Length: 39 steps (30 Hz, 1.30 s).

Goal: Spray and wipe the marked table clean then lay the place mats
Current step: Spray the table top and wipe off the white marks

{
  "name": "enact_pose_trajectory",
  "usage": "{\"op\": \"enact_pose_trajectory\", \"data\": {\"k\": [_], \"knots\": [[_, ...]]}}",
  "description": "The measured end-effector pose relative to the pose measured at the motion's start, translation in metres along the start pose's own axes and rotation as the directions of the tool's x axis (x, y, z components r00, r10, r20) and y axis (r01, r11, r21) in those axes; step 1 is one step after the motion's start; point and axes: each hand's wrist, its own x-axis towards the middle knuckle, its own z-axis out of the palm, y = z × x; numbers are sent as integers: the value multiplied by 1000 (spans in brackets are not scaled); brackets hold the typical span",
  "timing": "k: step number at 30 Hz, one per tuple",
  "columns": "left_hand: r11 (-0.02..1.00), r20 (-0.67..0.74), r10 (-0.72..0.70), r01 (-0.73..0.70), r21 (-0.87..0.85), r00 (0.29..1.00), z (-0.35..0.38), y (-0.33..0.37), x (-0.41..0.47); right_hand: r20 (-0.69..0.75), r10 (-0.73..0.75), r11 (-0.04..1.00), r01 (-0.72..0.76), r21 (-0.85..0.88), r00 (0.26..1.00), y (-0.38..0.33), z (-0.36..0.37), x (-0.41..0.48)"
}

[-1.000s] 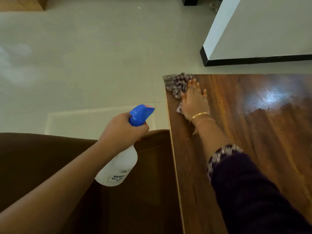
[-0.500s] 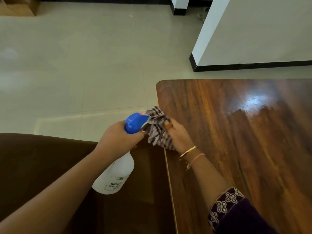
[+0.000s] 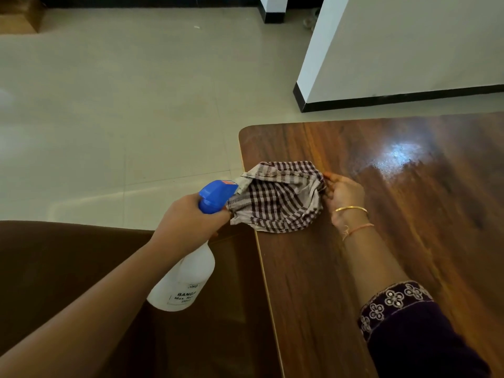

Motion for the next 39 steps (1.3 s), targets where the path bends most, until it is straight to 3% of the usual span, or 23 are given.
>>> {"op": "enact_pose_trajectory", "data": {"k": [2,4,5,6,8,9,11,13,15,17,19,22,25,28,30,34,39], "knots": [[1000,2,2,-2,-2,1000,0,0,0,35,-55,995,58,-79,998,-1,3,-1],[1000,-4,-2,2,2,1000,0,1,-1,81,-183,893,200,-402,980,-1,8,-7],[1000,-10,-6,6,6,1000,0,1,-1,130,-310,714,321,-622,942,0,10,-9],[1000,-14,-10,10,10,1000,0,2,-1,239,-427,461,438,-772,872,2,13,-10],[1000,-22,-11,12,16,1000,0,3,-1,489,-419,27,549,-836,765,6,21,-11],[1000,-26,-9,9,15,1000,-1,2,0,557,-334,-97,560,-823,761,9,26,-11],[1000,-25,-3,3,3,1000,-3,2,0,575,-251,-204,538,-818,779,14,31,-14],[1000,-20,-4,3,-19,1000,-5,2,1,552,-354,-235,500,-834,754,15,31,-21],[1000,-24,-11,10,-27,1000,-7,1,1,565,-473,-212,536,-817,676,15,32,-34],[999,-35,-19,18,-30,999,-8,-1,1,615,-482,-112,653,-749,624,19,40,-55],[999,-52,-29,27,-31,998,-10,-1,0,688,-403,46,764,-643,603,25,54,-74],[999,-66,-40,38,-32,997,-13,-3,1,639,-374,433,736,-521,672,24,64,-79],[998,-66,-47,43,-53,997,-16,-5,4,455,-399,522,605,-601,796,29,62,-54],[998,-60,-48,45,-50,997,-14,-4,8,398,-131,501,407,-764,908,43,63,-38],[998,-51,-43,41,-55,998,-11,-2,13,399,-60,360,393,-846,915,48,67,-28],[996,-40,-43,40,-76,998,-15,3,27,358,-71,143,365,-920,931,39,67,3],[997,-26,-49,47,-58,998,-18,5,45,220,-91,110,230,-967,971,5,71,64]]}}
